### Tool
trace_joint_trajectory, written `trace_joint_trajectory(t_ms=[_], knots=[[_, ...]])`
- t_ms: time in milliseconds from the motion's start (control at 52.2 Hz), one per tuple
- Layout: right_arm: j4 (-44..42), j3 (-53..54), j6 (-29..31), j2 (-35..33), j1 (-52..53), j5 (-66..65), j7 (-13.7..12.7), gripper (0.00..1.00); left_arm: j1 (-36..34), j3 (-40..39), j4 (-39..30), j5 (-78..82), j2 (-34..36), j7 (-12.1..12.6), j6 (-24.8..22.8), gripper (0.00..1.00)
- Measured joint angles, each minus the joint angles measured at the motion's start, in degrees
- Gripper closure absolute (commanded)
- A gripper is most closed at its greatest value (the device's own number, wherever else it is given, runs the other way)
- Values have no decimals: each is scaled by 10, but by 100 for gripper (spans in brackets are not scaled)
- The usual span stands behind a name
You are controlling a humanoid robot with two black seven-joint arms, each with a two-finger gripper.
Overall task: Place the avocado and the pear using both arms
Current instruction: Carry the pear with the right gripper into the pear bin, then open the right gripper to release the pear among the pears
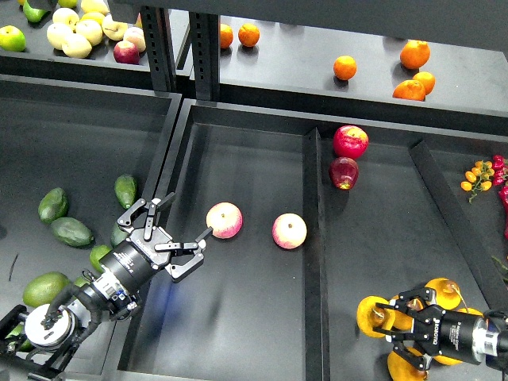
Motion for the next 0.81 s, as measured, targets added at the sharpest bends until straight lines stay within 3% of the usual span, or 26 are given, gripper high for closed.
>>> trace_joint_trajectory(t_ms=[345, 805], knots=[[-27, -1, 0, 22, -16, -25, 0, 71, 0, 0, -1, 1, 0, 0, 0, 1], [-42, 1, 0, 30, -21, -28, 0, 59, 0, 0, -1, 1, 0, 0, 0, 1]])
